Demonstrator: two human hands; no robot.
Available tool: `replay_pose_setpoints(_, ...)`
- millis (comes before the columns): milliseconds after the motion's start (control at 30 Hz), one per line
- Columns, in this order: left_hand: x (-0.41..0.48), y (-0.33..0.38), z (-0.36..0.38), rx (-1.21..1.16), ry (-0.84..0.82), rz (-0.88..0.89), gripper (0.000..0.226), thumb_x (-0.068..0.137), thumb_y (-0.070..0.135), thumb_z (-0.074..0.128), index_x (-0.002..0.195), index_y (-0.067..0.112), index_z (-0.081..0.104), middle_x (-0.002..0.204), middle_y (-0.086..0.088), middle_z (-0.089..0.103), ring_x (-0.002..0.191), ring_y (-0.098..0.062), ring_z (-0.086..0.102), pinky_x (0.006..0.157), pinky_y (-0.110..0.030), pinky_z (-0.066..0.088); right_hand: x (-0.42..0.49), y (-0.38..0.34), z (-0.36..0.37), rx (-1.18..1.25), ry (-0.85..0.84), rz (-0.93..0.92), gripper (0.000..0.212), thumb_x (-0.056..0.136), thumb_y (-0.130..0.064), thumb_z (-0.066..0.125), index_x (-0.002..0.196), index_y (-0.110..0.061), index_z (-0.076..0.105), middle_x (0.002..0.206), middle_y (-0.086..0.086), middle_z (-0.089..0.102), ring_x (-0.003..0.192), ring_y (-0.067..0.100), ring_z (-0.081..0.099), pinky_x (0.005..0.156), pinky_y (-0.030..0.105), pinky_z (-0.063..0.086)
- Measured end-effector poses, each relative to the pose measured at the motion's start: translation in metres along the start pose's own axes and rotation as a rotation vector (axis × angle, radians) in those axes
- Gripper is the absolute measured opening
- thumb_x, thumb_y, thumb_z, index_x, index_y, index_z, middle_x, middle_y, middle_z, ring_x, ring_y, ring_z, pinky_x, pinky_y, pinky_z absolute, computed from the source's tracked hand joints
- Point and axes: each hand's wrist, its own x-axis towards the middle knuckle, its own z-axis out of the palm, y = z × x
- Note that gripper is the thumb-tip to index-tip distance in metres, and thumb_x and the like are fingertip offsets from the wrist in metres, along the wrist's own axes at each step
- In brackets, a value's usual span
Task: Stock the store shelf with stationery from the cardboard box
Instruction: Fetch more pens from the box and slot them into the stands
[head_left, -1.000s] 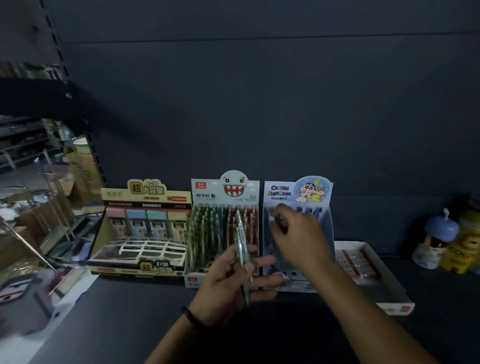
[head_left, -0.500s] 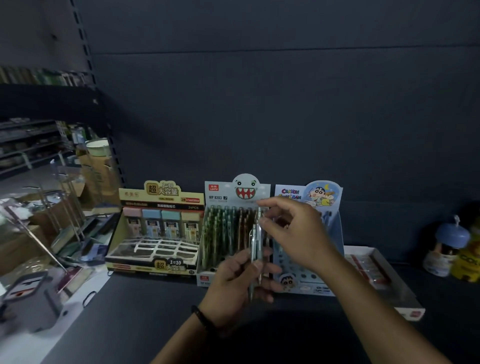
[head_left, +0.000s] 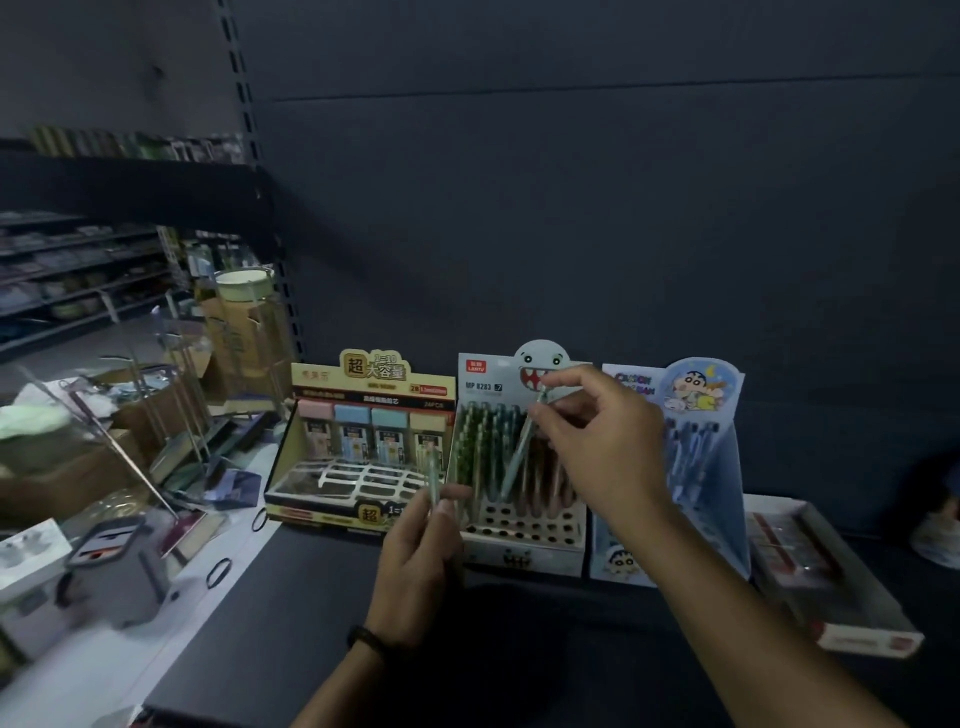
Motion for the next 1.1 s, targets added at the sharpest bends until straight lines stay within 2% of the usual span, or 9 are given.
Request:
replay_pose_setpoints(100,0.001,0.001,-0.001,-0.147,0.011,-0.076,0.030,0.112,0.020,0.041,0.120,0.008,0.067,0.066,-0.002,0.025,0.054,-0.017,0.021,0.051,-0.031,0.019,-0.004,-0.002,0.015,-0.110,-0.034,-0.042,0.020,0.092,-0.023,0.082,0.112,-0.028,0.078,0.082,-0.015,0.074,0.079,-0.006,0.069,0.074,0.007,0.053)
replay_pose_setpoints(167,0.000,0.003,0.000,-0.163,0.020,-0.092,0.033,0.112,0.008,0.032,0.122,0.004,0.063,0.068,-0.005,0.027,0.053,-0.015,0.023,0.048,-0.029,0.023,-0.006,-0.003,0.024,-0.175,-0.057,-0.070,0.021,0.093,-0.025,0.081,0.115,-0.027,0.078,0.091,-0.009,0.078,0.082,-0.003,0.069,0.082,0.016,0.058)
replay_pose_setpoints(267,0.000,0.004,0.001,-0.164,0.055,-0.078,0.022,0.108,-0.001,0.030,0.104,0.003,0.051,0.068,-0.006,0.029,0.052,-0.015,0.023,0.046,-0.028,0.026,-0.006,-0.004,0.032,-0.226,-0.093,-0.070,0.022,0.095,-0.026,0.079,0.117,-0.027,0.077,0.097,-0.006,0.079,0.089,0.005,0.071,0.086,0.024,0.059)
replay_pose_setpoints(367,0.000,0.002,0.000,-0.133,0.072,-0.064,0.025,0.109,0.000,0.033,0.091,0.014,0.044,0.069,-0.004,0.034,0.053,-0.015,0.025,0.048,-0.029,0.027,-0.008,-0.005,0.036,-0.247,-0.107,-0.062,0.021,0.095,-0.026,0.079,0.116,-0.028,0.076,0.095,-0.007,0.079,0.086,0.006,0.071,0.084,0.027,0.060)
replay_pose_setpoints(567,0.001,0.003,0.000,-0.030,0.027,0.044,0.014,0.113,0.008,0.037,0.105,0.004,0.048,0.069,-0.012,0.040,0.055,-0.022,0.032,0.051,-0.036,0.033,-0.009,0.003,0.046,-0.333,-0.190,-0.045,0.013,0.099,-0.027,0.074,0.112,-0.027,0.075,0.094,-0.008,0.078,0.082,0.009,0.072,0.085,0.031,0.059)
replay_pose_setpoints(667,0.001,0.006,0.000,0.022,-0.010,0.107,0.020,0.113,0.011,0.041,0.107,0.019,0.058,0.068,-0.019,0.046,0.057,-0.029,0.040,0.054,-0.044,0.039,-0.010,0.004,0.047,-0.354,-0.285,-0.022,0.011,0.102,-0.020,0.067,0.107,-0.025,0.076,0.085,-0.009,0.076,0.070,0.007,0.071,0.075,0.038,0.064)
replay_pose_setpoints(767,0.001,0.005,0.000,0.020,-0.035,0.118,0.023,0.113,0.013,0.041,0.118,0.020,0.062,0.069,-0.026,0.045,0.058,-0.028,0.042,0.055,-0.043,0.038,-0.005,0.001,0.041,-0.325,-0.331,0.026,0.018,0.103,-0.018,0.065,0.113,-0.026,0.077,0.086,-0.011,0.074,0.063,0.009,0.072,0.068,0.038,0.064)
replay_pose_setpoints(933,0.002,-0.004,-0.002,0.000,-0.066,0.093,0.037,0.110,0.011,0.042,0.133,0.027,0.066,0.072,-0.006,0.038,0.059,-0.015,0.030,0.054,-0.030,0.029,-0.006,-0.007,0.030,-0.144,-0.298,0.083,0.024,0.109,-0.018,0.055,0.123,-0.027,0.073,0.083,-0.007,0.075,0.053,0.013,0.072,0.055,0.044,0.063)
replay_pose_setpoints(1100,-0.001,-0.001,-0.001,0.086,-0.104,0.155,0.035,0.102,0.009,0.045,0.131,0.022,0.060,0.090,-0.009,0.062,0.070,-0.020,0.049,0.064,-0.033,0.043,-0.015,-0.017,0.029,-0.001,-0.308,0.102,0.023,0.096,-0.029,0.077,0.119,-0.023,0.073,0.082,-0.006,0.077,0.054,0.011,0.073,0.054,0.033,0.062)
